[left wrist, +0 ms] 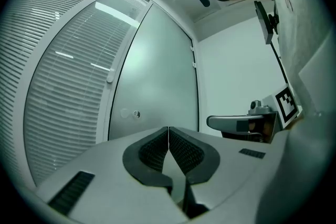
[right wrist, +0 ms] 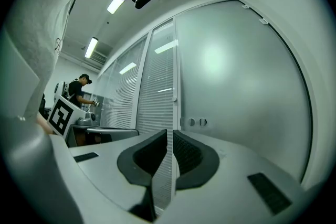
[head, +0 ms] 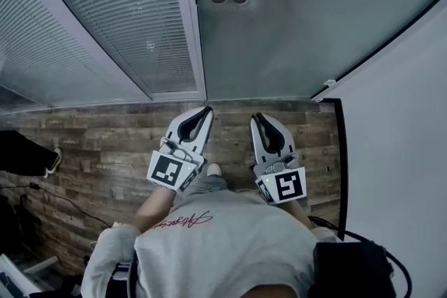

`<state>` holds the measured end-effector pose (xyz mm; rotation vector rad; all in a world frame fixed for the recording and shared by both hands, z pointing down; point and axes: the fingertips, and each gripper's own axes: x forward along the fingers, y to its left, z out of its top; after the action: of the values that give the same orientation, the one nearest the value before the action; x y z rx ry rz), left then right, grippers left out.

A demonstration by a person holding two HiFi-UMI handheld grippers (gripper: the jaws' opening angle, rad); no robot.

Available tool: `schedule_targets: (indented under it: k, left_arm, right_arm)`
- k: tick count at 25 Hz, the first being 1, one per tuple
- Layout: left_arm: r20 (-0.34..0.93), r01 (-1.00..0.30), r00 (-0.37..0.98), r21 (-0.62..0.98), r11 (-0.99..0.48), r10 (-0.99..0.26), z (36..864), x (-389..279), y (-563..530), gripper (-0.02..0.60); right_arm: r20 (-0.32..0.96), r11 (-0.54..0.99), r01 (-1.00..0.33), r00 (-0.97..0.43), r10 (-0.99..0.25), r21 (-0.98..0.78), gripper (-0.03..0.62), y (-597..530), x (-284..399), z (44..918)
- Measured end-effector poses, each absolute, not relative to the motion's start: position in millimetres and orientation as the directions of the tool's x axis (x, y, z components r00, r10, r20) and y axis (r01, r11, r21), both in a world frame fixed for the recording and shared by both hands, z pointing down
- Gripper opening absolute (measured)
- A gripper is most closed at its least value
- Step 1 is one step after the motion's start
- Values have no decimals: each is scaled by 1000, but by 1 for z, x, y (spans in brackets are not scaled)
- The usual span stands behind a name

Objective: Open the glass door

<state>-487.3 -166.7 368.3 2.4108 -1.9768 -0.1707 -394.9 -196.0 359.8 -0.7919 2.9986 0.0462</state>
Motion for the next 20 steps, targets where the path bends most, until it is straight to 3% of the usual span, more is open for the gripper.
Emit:
schedule_targets:
  k: [9, 20]
  left_arm:
    - [-74, -977, 177, 107, -185, -981, 366, -512, -217, 17]
    - [-53, -995, 7, 98, -13, -999, 364, -552, -224, 17]
  right_arm:
    - [-14, 865, -502, -865, -502, 17, 44, -248, -422, 365]
    - [-87, 817, -562, -827, -556, 124, 46, -373, -506, 345]
